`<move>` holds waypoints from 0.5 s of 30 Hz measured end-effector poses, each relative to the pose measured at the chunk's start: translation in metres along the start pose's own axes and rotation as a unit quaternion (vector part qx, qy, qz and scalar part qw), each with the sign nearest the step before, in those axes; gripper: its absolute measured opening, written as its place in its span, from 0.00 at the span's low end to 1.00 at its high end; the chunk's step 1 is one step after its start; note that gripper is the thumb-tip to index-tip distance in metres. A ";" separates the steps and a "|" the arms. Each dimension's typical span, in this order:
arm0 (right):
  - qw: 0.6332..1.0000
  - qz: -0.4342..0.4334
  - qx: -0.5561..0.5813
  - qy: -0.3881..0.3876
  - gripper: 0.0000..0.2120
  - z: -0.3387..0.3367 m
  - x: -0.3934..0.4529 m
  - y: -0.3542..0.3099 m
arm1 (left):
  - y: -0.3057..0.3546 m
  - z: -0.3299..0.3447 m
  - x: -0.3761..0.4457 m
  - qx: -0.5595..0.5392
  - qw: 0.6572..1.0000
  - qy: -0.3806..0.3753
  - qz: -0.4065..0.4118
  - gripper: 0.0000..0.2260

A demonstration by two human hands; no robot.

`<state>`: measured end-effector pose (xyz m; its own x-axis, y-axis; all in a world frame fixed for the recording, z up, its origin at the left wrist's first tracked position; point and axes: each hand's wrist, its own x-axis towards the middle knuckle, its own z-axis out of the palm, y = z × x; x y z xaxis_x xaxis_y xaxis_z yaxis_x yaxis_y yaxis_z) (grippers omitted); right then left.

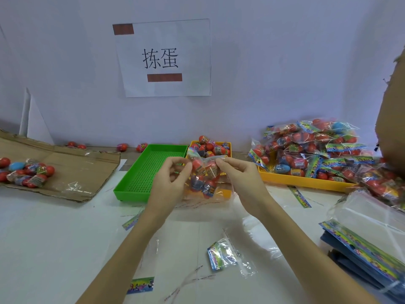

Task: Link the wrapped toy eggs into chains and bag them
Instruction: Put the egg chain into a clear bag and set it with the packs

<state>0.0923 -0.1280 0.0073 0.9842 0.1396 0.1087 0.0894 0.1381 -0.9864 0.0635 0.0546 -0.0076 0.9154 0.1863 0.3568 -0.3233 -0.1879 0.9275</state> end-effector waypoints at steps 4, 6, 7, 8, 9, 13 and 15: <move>0.998 0.010 -0.029 -0.052 0.09 -0.003 0.001 -0.002 | 0.001 -0.002 0.001 -0.046 0.999 0.021 -0.017 0.10; 0.998 0.013 -0.024 -0.050 0.10 -0.004 0.002 -0.002 | -0.001 -0.003 0.004 -0.077 0.996 0.037 -0.039 0.09; 0.998 0.005 -0.039 -0.046 0.11 -0.004 0.002 -0.001 | -0.002 -0.003 0.004 -0.089 0.994 0.036 -0.047 0.09; 0.995 -0.018 -0.088 -0.043 0.11 -0.005 0.002 -0.001 | -0.003 -0.004 0.004 -0.092 0.994 0.031 -0.049 0.08; 0.984 -0.056 -0.164 -0.036 0.11 -0.008 0.001 -0.002 | -0.004 -0.003 0.004 -0.087 0.995 0.026 -0.051 0.08; 0.949 -0.139 -0.280 0.038 0.08 -0.032 0.004 -0.007 | -0.001 0.002 0.000 -0.011 0.999 0.026 -0.031 0.08; 0.966 -0.120 -0.189 0.132 0.09 -0.049 0.009 -0.012 | 0.000 0.004 -0.001 0.001 1.000 0.020 -0.014 0.08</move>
<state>0.1074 -0.1769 0.0140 0.9281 -0.1140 0.3544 0.3206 -0.2391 -0.9166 0.0634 0.0506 -0.0079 0.9141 0.2291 0.3347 -0.2968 -0.1846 0.9369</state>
